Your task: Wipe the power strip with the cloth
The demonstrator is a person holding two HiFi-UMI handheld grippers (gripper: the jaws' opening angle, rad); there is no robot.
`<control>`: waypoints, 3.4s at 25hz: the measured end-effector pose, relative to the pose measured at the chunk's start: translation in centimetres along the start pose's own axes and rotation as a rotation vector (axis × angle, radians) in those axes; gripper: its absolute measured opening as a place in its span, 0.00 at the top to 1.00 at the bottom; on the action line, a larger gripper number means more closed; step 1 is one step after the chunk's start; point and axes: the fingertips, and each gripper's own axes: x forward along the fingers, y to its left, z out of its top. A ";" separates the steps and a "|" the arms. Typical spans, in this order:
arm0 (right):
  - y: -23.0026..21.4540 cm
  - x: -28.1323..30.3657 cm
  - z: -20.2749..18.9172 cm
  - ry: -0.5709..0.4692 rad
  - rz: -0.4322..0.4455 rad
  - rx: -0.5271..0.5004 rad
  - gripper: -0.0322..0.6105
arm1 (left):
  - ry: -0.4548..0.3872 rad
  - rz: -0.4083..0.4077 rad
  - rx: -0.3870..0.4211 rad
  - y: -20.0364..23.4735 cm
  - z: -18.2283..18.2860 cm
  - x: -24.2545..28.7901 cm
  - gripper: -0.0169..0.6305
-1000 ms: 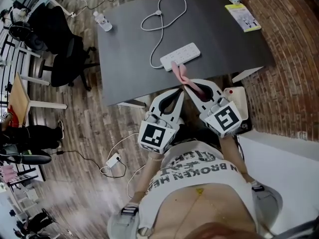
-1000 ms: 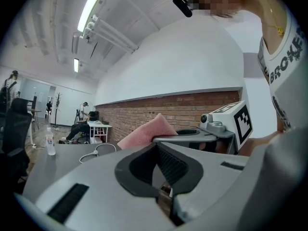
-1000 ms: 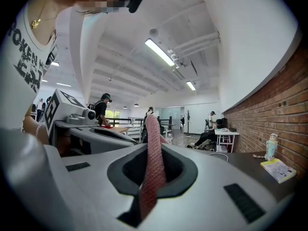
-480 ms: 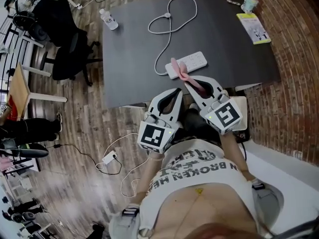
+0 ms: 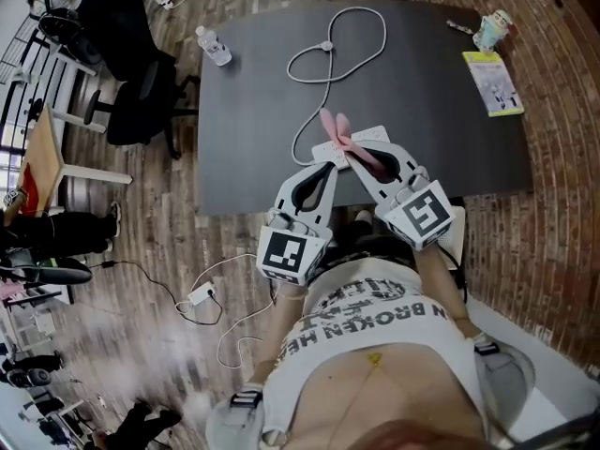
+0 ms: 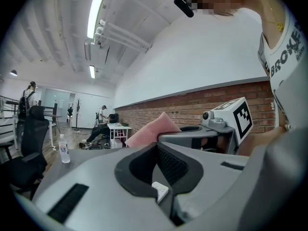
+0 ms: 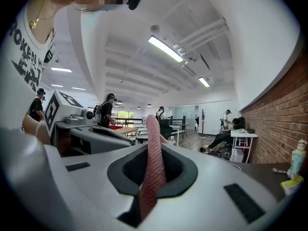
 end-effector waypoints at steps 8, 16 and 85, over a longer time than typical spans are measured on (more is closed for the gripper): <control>-2.0 1.1 -1.2 -0.015 0.081 0.004 0.92 | 0.010 0.062 -0.009 1.0 -0.8 2.6 0.96; -2.6 3.2 -1.3 0.003 0.055 0.041 0.92 | 0.037 0.032 0.013 4.1 -0.7 3.2 0.96; -4.4 10.7 -17.2 0.431 0.057 0.041 0.92 | 0.921 -0.327 0.205 9.1 -32.1 6.5 0.57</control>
